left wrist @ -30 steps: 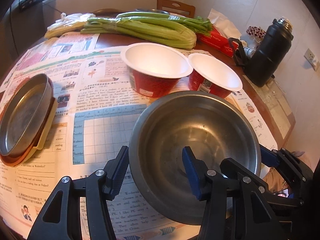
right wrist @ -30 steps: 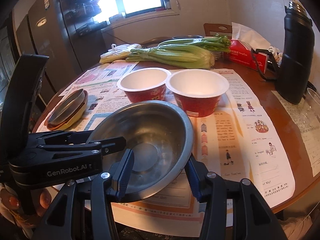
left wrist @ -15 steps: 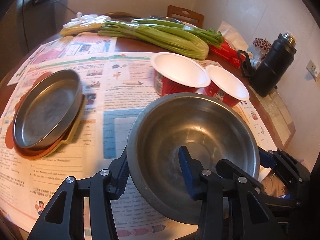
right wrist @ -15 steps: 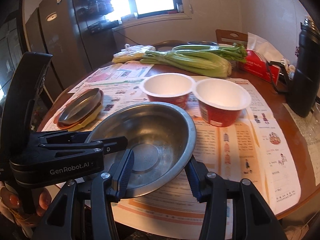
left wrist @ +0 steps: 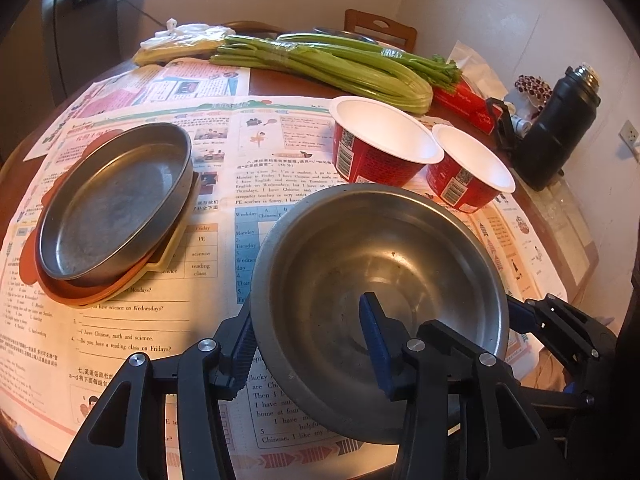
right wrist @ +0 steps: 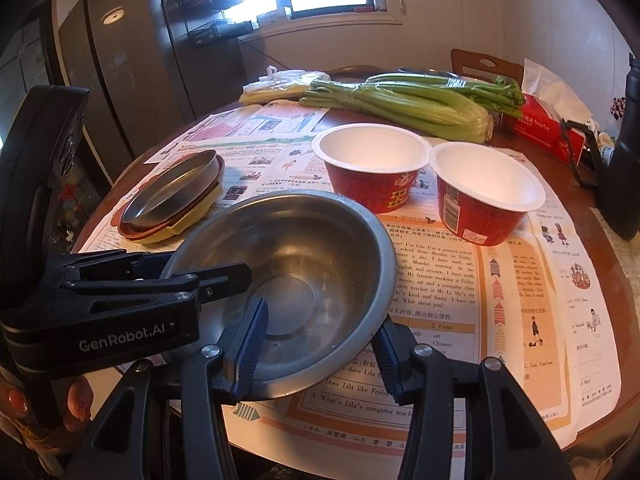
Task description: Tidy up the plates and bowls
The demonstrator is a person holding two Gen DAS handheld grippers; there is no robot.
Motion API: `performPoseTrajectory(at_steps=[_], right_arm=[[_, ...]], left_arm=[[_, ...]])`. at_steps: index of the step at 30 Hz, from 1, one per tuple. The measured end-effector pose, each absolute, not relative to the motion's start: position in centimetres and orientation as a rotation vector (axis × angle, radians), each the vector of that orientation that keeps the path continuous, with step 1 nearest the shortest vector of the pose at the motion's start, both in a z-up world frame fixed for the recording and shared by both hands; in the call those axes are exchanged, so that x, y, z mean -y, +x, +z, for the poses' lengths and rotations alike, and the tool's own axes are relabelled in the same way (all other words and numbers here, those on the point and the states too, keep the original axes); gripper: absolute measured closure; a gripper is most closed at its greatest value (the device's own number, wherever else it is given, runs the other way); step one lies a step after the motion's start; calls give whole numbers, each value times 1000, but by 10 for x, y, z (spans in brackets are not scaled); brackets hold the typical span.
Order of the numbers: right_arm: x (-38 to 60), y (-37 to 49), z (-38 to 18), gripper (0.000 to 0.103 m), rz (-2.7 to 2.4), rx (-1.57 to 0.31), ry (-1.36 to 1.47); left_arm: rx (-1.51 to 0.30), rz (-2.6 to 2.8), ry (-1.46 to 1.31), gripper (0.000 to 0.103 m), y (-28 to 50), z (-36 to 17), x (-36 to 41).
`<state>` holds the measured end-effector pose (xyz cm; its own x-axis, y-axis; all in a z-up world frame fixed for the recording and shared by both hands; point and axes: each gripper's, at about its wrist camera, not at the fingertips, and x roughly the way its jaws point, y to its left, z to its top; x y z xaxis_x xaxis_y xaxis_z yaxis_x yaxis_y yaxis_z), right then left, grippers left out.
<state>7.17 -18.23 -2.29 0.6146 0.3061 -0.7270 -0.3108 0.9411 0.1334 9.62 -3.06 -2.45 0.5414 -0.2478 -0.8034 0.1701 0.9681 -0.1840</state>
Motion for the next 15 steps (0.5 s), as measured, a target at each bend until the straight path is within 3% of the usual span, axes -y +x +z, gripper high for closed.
performPoseTrajectory(at_steps=[15], right_arm=[[189,78,-30,52,386,-872,58]], left_arm=[[-958,-251,-88,52,94,-23,30]])
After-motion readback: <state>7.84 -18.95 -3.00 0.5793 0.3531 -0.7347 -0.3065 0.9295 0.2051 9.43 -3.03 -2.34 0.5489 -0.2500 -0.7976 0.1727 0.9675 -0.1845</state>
